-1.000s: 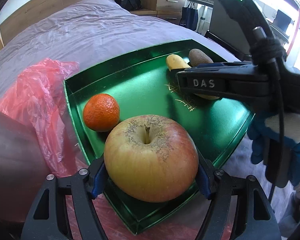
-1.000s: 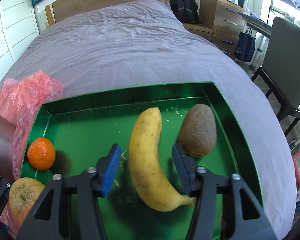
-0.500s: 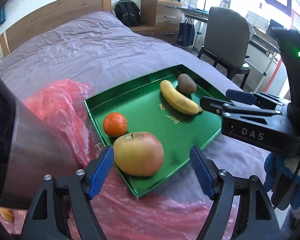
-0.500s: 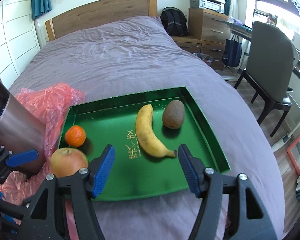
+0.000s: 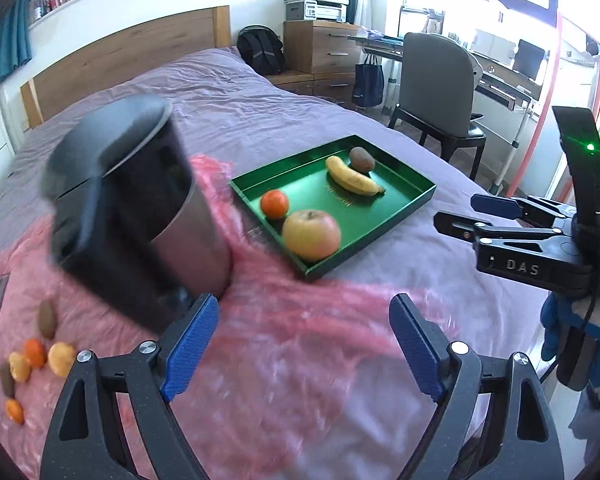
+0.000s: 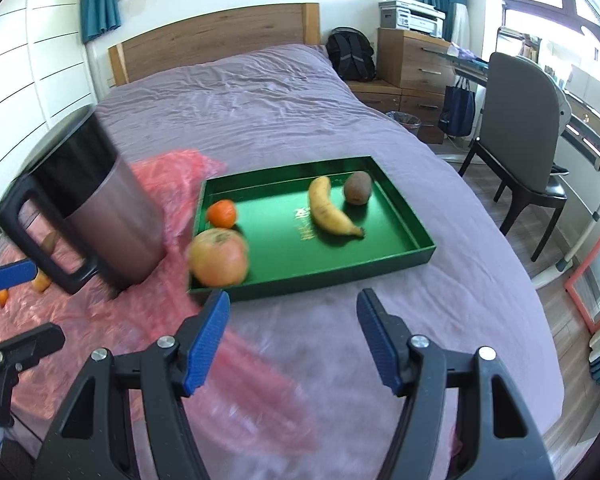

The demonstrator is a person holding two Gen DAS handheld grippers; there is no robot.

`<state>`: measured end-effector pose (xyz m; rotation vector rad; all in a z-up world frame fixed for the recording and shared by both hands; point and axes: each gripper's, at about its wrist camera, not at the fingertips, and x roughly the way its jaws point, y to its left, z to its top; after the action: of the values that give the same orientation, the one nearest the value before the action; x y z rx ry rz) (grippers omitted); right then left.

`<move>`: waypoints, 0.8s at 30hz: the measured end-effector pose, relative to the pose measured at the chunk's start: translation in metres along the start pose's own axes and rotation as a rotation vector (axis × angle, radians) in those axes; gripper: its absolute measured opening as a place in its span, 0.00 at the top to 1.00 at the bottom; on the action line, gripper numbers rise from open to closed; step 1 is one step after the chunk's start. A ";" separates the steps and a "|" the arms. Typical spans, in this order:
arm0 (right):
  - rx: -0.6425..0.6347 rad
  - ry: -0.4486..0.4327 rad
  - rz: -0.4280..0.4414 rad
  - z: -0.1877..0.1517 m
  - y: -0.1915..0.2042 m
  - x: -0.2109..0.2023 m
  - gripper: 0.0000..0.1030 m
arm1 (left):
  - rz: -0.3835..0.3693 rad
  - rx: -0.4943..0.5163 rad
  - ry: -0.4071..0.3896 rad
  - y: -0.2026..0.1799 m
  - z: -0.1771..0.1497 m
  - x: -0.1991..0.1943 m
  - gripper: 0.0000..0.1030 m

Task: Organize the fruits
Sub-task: 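Withdraw both open grippers back toward the remaining fruits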

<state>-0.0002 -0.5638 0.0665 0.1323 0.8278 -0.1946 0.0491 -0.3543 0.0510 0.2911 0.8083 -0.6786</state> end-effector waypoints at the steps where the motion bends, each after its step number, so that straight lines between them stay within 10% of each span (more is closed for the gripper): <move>1: -0.012 -0.001 0.009 -0.005 0.010 -0.009 0.10 | 0.009 -0.006 0.000 0.007 -0.008 -0.010 0.19; 24: -0.196 -0.026 0.262 -0.055 0.212 -0.067 0.10 | 0.243 -0.244 -0.037 0.195 -0.147 -0.113 0.19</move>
<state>-0.0365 -0.3385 0.0882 0.0529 0.7912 0.1316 0.0379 -0.0855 0.0352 0.1517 0.7962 -0.3524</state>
